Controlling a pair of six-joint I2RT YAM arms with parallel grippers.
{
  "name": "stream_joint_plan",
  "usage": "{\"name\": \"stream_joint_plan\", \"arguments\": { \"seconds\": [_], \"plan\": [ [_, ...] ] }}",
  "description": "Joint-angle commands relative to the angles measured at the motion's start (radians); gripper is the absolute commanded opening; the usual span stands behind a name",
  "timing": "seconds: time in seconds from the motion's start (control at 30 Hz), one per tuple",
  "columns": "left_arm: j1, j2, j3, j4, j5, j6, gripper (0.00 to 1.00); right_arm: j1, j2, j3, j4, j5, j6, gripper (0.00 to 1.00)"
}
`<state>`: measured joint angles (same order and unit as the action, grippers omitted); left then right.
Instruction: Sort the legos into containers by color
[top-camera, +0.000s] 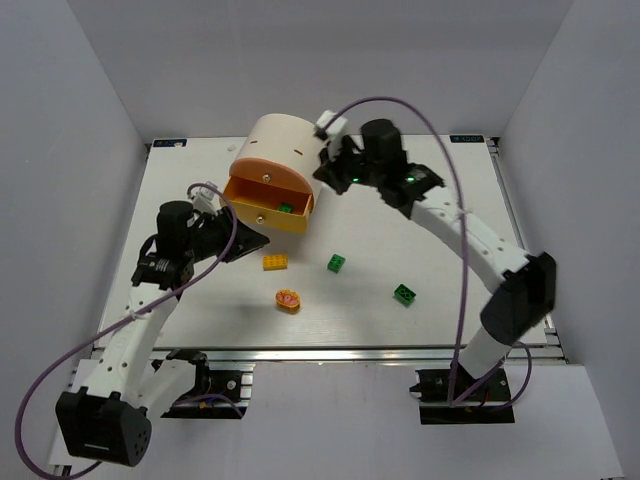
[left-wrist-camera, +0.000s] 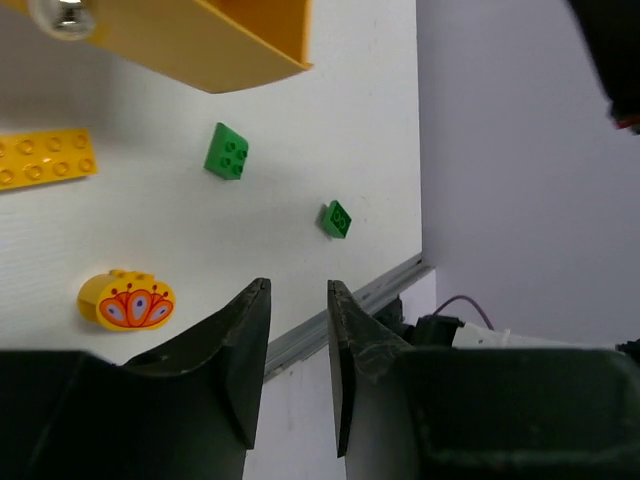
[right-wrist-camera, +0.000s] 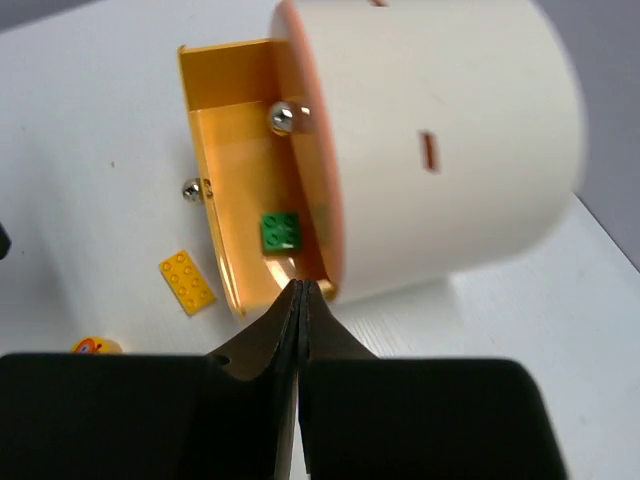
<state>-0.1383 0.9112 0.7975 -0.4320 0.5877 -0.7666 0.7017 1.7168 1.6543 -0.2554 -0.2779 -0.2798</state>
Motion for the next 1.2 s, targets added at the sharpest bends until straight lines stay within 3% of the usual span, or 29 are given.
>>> {"name": "stream_joint_plan", "arguments": {
  "seconds": [0.0, 0.17, 0.27, 0.3, 0.37, 0.47, 0.57, 0.77, 1.17],
  "plan": [
    [-0.07, 0.049, 0.087, 0.03, 0.028, 0.044, 0.4, -0.097, -0.164, -0.105, 0.047, -0.087, 0.183, 0.0],
    [-0.219, 0.155, 0.227, 0.032, -0.049, 0.066, 0.52, -0.253, -0.296, -0.295, 0.021, -0.162, 0.251, 0.0],
    [-0.34, 0.259, 0.308, 0.003, -0.132, 0.09, 0.55, -0.324, -0.344, -0.344, 0.004, -0.182, 0.257, 0.19],
    [-0.369, 0.32, 0.377, -0.025, -0.178, 0.11, 0.57, -0.335, -0.355, -0.381, 0.005, -0.213, 0.264, 0.36],
    [-0.46, 0.388, 0.449, -0.059, -0.233, 0.137, 0.59, -0.399, -0.371, -0.412, -0.001, -0.242, 0.272, 0.47],
    [-0.561, 0.53, 0.598, -0.166, -0.365, 0.203, 0.63, -0.484, -0.393, -0.47, 0.001, -0.306, 0.329, 0.74],
    [-0.633, 0.653, 0.715, -0.255, -0.495, 0.243, 0.66, -0.554, -0.407, -0.511, -0.018, -0.354, 0.347, 0.89],
    [-0.721, 0.873, 0.881, -0.391, -0.693, 0.323, 0.73, -0.668, -0.413, -0.559, -0.067, -0.431, 0.346, 0.89],
    [-0.739, 1.123, 0.963, -0.413, -0.907, 0.417, 0.78, -0.745, -0.41, -0.652, -0.071, -0.431, 0.223, 0.89]
  ]
}}
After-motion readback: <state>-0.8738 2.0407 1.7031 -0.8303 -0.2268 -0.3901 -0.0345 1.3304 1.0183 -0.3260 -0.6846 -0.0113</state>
